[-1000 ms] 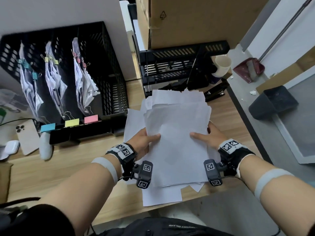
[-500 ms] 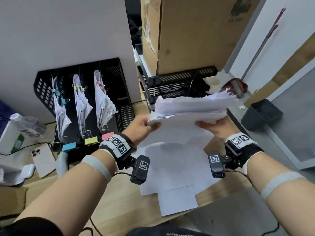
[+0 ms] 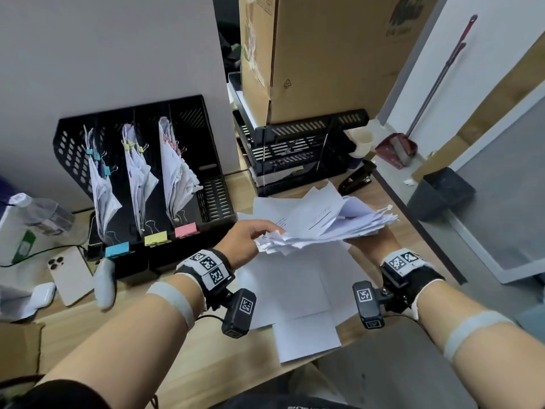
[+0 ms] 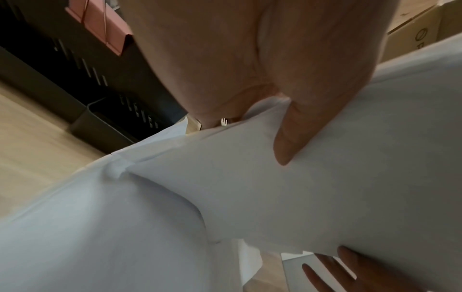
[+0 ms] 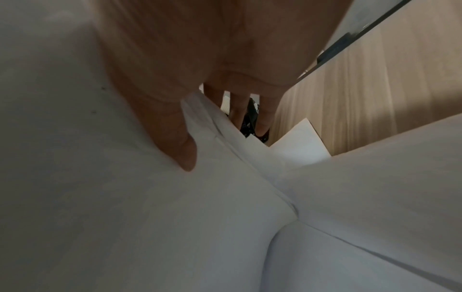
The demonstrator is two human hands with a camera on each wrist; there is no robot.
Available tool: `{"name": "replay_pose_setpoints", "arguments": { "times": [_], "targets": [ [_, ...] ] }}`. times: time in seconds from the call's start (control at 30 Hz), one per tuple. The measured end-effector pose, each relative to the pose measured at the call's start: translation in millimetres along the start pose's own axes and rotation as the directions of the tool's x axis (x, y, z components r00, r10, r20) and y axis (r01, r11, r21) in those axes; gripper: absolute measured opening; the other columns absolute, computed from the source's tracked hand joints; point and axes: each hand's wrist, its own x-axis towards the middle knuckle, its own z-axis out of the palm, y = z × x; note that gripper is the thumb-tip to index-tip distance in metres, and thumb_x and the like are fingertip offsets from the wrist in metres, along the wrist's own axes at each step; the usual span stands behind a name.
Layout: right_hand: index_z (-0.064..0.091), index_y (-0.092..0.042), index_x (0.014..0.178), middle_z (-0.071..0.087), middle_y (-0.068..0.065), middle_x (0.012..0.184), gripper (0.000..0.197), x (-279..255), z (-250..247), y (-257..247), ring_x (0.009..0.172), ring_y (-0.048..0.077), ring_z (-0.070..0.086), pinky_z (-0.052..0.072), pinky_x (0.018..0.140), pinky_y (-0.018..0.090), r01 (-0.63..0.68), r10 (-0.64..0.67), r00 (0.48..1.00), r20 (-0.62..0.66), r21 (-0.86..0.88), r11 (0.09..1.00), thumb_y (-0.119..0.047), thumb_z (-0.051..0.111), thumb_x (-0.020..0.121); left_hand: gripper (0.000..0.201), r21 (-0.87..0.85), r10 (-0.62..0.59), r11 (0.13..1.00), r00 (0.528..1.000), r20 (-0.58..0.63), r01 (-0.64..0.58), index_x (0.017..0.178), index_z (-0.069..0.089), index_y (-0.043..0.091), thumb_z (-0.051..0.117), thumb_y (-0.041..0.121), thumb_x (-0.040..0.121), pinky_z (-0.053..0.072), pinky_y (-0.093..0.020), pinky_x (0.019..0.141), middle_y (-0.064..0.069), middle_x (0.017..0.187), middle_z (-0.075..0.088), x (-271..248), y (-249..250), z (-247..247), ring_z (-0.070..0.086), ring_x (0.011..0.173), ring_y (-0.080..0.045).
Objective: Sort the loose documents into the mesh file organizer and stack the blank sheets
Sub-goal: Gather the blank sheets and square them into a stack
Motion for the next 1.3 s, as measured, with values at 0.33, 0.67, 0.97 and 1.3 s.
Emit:
{"name": "replay_pose_setpoints", "arguments": {
  "times": [0.33,0.67,0.97,1.3],
  "targets": [
    [0.055,-0.003,0.125,0.069,0.006,0.106,0.057,13.4,-26.7,-29.8,0.102,0.020,0.066,0.046,0.063,0.005,0.109,-0.108,0.994,-0.011,0.155,0.982,-0.012,0.081,0.075,0.032,-0.377,-0.063,0.926,0.986,-0.151,0.001,0.088,0.074,0.010,0.060,-0.012,0.069,0.045,-0.048,0.090,-0.020,0.099,0.065,19.1,40.1,-12.7,0.058,0.095,-0.031],
    [0.071,0.003,0.087,0.072,0.010,0.080,0.015,16.7,-31.1,-29.6,0.068,0.013,0.069,0.054,0.070,0.035,0.058,-0.056,0.998,-0.020,0.110,0.992,-0.011,0.073,0.082,0.020,-0.415,-0.248,0.896,0.952,-0.177,0.156,0.107,0.072,0.000,0.064,-0.006,0.091,0.050,-0.064,0.097,-0.032,0.115,0.069,20.6,28.8,-3.4,0.067,0.097,-0.037],
    [0.054,-0.017,0.127,0.064,-0.002,0.116,0.078,17.7,-24.6,-24.4,0.103,0.020,0.061,0.047,0.096,0.036,-0.052,0.051,0.997,0.060,0.014,0.999,-0.052,0.084,0.064,0.032,-0.673,-0.301,0.735,0.931,-0.205,0.090,0.131,0.058,0.008,0.056,0.006,0.100,0.063,-0.043,0.079,-0.017,0.119,0.071,25.7,34.8,2.4,0.070,0.100,-0.034],
    [0.045,-0.010,0.134,0.055,0.004,0.129,0.057,30.4,5.9,39.5,0.119,0.028,0.055,0.042,0.093,0.026,-0.188,0.293,0.936,0.194,-0.427,0.884,-0.020,0.069,0.084,0.064,-0.478,-0.748,0.615,0.656,-0.100,0.627,0.142,0.037,0.017,0.072,0.011,0.090,0.056,-0.053,0.087,-0.014,0.122,0.058,19.9,-53.8,46.6,0.058,0.108,-0.029]
  ]
}}
